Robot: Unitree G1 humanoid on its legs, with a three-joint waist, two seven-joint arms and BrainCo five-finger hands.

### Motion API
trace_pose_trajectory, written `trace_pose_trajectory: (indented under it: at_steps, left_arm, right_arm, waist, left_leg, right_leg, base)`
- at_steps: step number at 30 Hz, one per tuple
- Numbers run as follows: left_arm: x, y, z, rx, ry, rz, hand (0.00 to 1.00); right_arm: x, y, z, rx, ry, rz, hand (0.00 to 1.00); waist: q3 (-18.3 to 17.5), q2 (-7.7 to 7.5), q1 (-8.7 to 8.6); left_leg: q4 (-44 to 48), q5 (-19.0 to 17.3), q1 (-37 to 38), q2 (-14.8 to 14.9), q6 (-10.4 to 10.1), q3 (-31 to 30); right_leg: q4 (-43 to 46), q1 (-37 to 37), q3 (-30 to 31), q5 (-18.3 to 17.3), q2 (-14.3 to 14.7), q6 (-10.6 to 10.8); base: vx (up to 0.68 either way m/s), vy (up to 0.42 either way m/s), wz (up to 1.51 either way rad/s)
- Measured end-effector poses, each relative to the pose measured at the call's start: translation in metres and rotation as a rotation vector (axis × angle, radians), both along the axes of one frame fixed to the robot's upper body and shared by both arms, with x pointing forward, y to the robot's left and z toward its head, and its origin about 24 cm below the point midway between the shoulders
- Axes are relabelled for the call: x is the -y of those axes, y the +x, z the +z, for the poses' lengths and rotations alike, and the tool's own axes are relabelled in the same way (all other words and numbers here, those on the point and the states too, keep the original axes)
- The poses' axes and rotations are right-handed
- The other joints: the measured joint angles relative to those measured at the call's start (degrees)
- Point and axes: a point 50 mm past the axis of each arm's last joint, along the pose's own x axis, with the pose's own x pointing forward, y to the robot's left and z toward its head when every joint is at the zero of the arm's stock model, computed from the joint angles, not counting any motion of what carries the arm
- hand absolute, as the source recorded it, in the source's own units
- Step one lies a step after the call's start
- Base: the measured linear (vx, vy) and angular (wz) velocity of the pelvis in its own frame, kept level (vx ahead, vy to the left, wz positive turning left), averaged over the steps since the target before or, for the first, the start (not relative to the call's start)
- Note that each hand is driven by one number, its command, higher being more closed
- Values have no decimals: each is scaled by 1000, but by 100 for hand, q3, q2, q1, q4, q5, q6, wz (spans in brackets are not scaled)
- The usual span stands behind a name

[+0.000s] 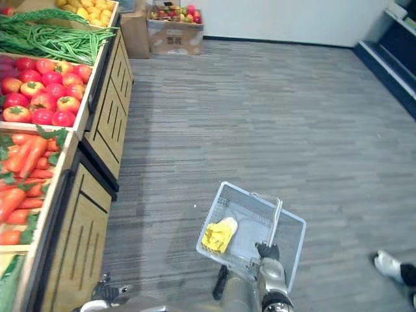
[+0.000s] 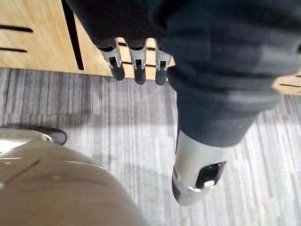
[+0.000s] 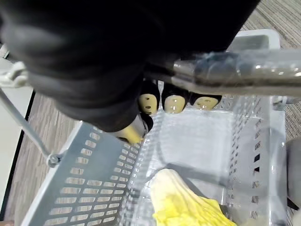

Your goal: Pick vegetable in the basket

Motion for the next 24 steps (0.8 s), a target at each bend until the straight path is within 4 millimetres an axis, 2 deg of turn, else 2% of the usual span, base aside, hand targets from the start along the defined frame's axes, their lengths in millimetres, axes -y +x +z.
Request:
trace_pose_trajectory:
  at_steps: [2,4,5,6,7,8,9,10,12,14,15,16,17,18,19,20,21,23,24]
  left_arm:
    - [2,-3,-1,-7,-9,20,0]
    - [6,-7,-3,-20,-22,26,0]
    - [7,-8,-4,-21,-27,28,0]
    - [8,-7,-4,-14,-29,31,0]
    - [7,-4,-2,-1,-26,30,0]
    - [7,-3,-2,-1,-26,29,0]
    - [8,-3,-2,1,-28,30,0]
    - [6,-1,-1,12,-24,36,0]
    - [5,1,0,23,-24,43,0]
    - [5,4,1,37,-20,39,0]
    - [6,4,1,36,-19,30,0]
    - [10,1,0,26,-24,14,0]
    - [7,4,1,28,-14,-5,0]
    - [4,7,3,36,-5,-10,0]
    - [0,13,5,52,12,-14,0]
    - [-1,11,5,44,14,-13,0]
    - [1,4,2,23,9,-2,0]
    - [-1,1,2,16,13,10,0]
    - [-1,-1,2,13,16,26,0]
  right_arm:
    - [0,9,3,13,-4,16,100]
    - [-2,6,1,-7,-6,32,100]
    - [-1,4,0,-15,-5,33,100]
    - [-1,-2,-3,-37,-5,32,100]
    - [-1,-9,-6,-62,-11,49,100]
    - [0,-10,-7,-69,-18,64,100]
    - [2,-13,-8,-83,-22,65,100]
    - [4,-18,-10,-108,-28,68,100]
    - [5,-19,-11,-117,-34,77,100]
    - [10,-22,-11,-132,-45,81,100]
    - [11,-23,-11,-137,-48,81,100]
    - [18,-27,-11,-146,-62,71,100]
    - [12,-29,-13,-156,-43,69,100]
    - [8,-29,-14,-156,-32,67,100]
    - [4,-21,-12,-134,-24,69,100]
    - [3,-16,-11,-122,-23,73,100]
    - [1,-9,-8,-107,-34,105,100]
    - [-2,-10,-8,-103,-34,124,100]
    - [-10,-9,-9,-95,-20,133,100]
  waist:
    - [-26,24,-13]
    - [-131,147,-13]
    - [-153,180,-25]
    - [-162,202,-33]
    - [-151,178,-30]
    - [-132,145,-19]
    - [-132,153,-16]
    - [-131,154,15]
    - [-104,146,65]
    - [-40,83,170]
    - [-8,77,198]
    - [-56,236,254]
    - [-32,127,255]
    - [-22,-24,245]
    - [1,-183,287]
    - [16,-221,282]
    - [54,-207,367]
    - [67,-86,428]
    - [106,-87,442]
  left_leg:
    - [324,212,-129,222,-236,-197]
    - [954,534,-465,328,-284,-507]
    - [1246,694,-652,338,-270,-608]
    - [1943,1190,-1059,313,-316,-726]
    - [2732,1949,-1488,299,-261,-718]
    - [3155,1994,-1713,304,-261,-706]
    - [3745,1720,-2019,348,-226,-650]
    - [4530,1176,-2585,381,-98,-364]
    - [4783,837,-3096,336,-71,-148]
    - [4426,502,-3721,25,-37,7]
    - [3770,495,-3839,-147,-17,149]
    - [2412,1040,-3840,-261,200,425]
    - [2110,751,-3707,-400,453,666]
    - [1896,774,-3702,-546,486,713]
    - [1521,939,-3678,-755,585,749]
    - [1355,1016,-3614,-838,620,766]
    - [1100,1077,-3318,-974,686,943]
    - [1272,1079,-3237,-888,690,1100]
    - [1784,1078,-3407,-753,755,1501]
  right_leg:
    - [464,-93,-87,-458,167,-239]
    - [465,-3,-198,-706,337,-339]
    - [343,83,-251,-710,384,-348]
    - [-9,356,-339,-710,455,-349]
    - [-367,721,-430,-702,478,-356]
    - [-533,917,-490,-700,492,-357]
    - [-719,1157,-562,-697,504,-360]
    - [-997,1537,-653,-697,526,-360]
    - [-1150,1827,-735,-697,504,-359]
    - [-1215,2117,-878,-701,366,-352]
    - [-1192,2224,-955,-709,298,-323]
    - [-1150,2337,-1044,-792,347,-160]
    - [-1155,2381,-1054,-972,218,59]
    - [-1234,2342,-1047,-979,132,47]
    - [-1461,2279,-966,-960,114,56]
    - [-1587,2287,-906,-900,158,41]
    - [-1861,2508,-1004,-596,185,75]
    - [-1962,2680,-1001,-291,211,55]
    - [-1971,2874,-1026,-69,194,98]
  base:
    - [507,-314,-10]
    - [389,-196,-8]
    - [418,-159,16]
    - [397,-158,28]
    - [468,-159,34]
    - [317,-105,35]
    - [452,-108,41]
    - [351,-66,38]
    - [295,33,28]
    - [266,185,28]
    - [252,266,37]
    - [320,327,60]
    - [278,271,66]
    - [260,200,63]
    - [197,117,37]
    - [280,91,9]
    - [264,59,-10]
    - [185,53,-13]
    - [37,64,6]
